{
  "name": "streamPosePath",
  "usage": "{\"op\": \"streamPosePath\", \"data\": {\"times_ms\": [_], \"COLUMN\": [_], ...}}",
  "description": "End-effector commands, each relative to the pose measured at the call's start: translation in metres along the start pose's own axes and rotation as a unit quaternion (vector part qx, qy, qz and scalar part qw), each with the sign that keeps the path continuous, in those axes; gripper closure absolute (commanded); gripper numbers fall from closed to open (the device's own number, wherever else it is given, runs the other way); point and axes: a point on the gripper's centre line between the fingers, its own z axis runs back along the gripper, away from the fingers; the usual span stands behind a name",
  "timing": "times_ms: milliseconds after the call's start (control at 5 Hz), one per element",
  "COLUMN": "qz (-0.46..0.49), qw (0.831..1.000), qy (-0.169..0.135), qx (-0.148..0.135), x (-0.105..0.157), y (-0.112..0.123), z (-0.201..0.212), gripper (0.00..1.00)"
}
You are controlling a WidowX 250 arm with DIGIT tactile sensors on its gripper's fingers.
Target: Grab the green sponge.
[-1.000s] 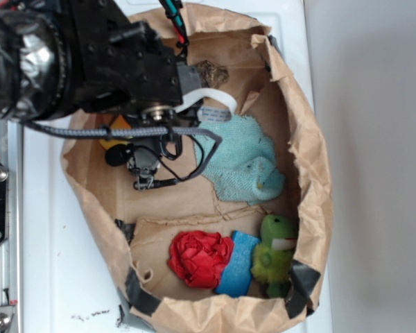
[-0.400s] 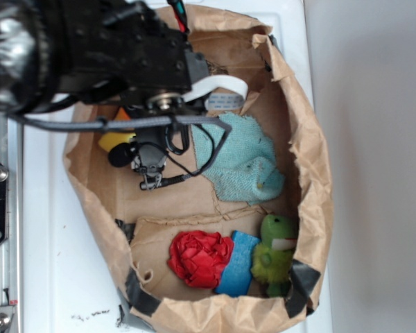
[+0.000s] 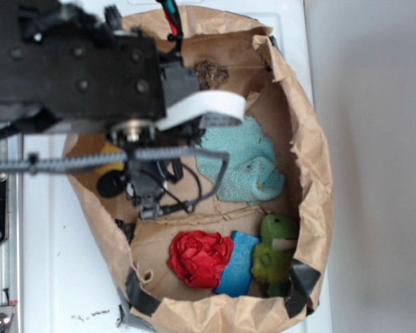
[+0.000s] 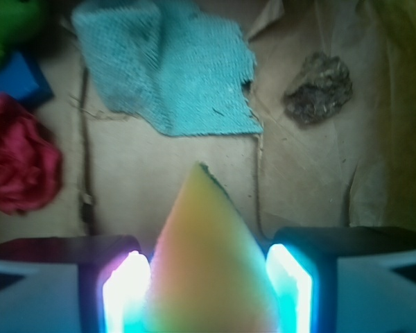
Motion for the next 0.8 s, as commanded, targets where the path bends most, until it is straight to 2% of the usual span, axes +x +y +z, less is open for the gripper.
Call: {"op": "streamPosePath", "data": {"times_ms": [0,400,600], "qz": [0.037,0.047,0.04], "qw": [0.998,0.997,0.998], "qy": [-0.057,-0.062,-0.05], "qx": [0.004,0.006,0.003], "x": [0.035,0.045,0.046], "y": [-0.018,-0.033,-0.033], "z": [0.04,0.069,0.07], "gripper": [1.0,1.0,1.0]}}
